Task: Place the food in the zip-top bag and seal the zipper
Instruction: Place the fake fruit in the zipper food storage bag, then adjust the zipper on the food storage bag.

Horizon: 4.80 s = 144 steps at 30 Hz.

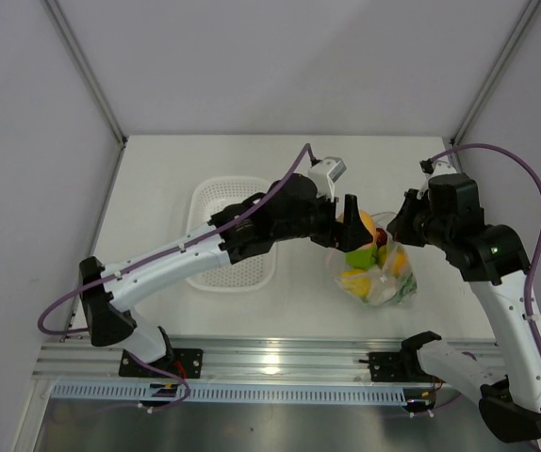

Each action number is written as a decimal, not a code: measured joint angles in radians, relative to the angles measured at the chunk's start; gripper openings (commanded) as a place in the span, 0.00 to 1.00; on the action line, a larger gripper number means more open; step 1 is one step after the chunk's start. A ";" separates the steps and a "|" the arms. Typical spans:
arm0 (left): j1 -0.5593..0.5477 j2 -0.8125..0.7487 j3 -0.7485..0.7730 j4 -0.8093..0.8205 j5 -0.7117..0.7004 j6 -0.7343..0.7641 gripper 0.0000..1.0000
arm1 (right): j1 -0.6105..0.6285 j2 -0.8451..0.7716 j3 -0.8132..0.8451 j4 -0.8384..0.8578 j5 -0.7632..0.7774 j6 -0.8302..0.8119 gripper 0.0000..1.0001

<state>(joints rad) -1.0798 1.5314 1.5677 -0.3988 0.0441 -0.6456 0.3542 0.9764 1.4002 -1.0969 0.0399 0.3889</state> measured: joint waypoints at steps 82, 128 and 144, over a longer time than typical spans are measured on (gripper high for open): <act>0.043 -0.137 -0.377 0.173 0.112 -0.216 0.01 | 0.003 -0.021 -0.062 0.037 -0.111 -0.016 0.00; 0.020 -0.198 -0.419 0.159 0.034 -0.196 0.01 | 0.050 0.078 -0.069 0.058 -0.161 -0.003 0.00; -0.028 -0.286 -0.292 0.155 -0.082 -0.186 0.01 | 0.061 -0.028 0.173 0.060 -0.267 -0.067 0.00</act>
<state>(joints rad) -1.1080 1.2449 1.2758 -0.2440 -0.0383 -0.8314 0.4156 0.9482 1.5734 -1.0367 -0.2276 0.3222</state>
